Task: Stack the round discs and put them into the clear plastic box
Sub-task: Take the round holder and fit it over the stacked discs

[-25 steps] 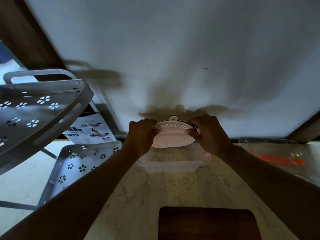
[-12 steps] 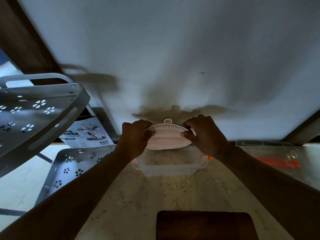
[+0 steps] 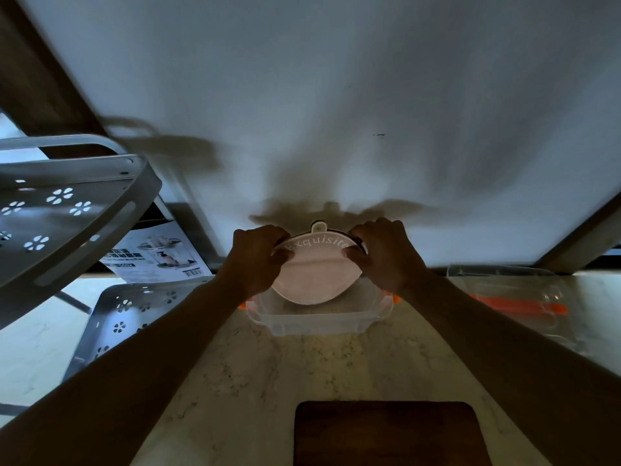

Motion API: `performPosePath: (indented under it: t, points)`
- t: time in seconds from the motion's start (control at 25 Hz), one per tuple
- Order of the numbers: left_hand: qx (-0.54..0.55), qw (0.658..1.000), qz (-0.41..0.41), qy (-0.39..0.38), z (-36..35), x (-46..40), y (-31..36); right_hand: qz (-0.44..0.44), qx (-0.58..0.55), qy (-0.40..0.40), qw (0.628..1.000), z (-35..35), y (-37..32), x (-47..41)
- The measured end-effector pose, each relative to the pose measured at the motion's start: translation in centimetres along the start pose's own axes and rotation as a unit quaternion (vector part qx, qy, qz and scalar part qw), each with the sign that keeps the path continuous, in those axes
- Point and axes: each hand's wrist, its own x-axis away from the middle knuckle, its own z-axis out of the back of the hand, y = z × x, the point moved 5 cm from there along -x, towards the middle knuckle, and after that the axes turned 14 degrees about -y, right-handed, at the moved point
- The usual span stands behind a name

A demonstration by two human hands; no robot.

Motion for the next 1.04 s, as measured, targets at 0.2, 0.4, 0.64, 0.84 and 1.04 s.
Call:
performPosePath:
  t: [0.2, 0.4, 0.64, 0.84, 1.04]
  points:
    - [0.035, 0.999, 0.018, -0.010, -0.5, 0.3, -0.5, 0.003, -0.010, 0.006, 1.000, -0.3, -0.2, 0.2]
    - [0.057, 0.998, 0.010, 0.018, 0.3, 0.7, -1.0, 0.012, -0.026, 0.020, 0.999, 0.0, -0.3, 0.6]
    - [0.024, 0.999, -0.008, 0.036, 1.1, 0.1, -0.5, 0.014, -0.045, 0.029, 0.998, -0.2, -0.2, 1.3]
    - [-0.006, 1.000, 0.013, -0.017, 0.9, -0.7, -0.3, -0.012, -0.016, -0.006, 1.000, -0.4, -0.3, 0.2]
    - [0.001, 1.000, -0.002, -0.019, 1.0, -0.6, -0.3, -0.017, -0.044, 0.006, 0.999, 0.2, 0.0, -0.1]
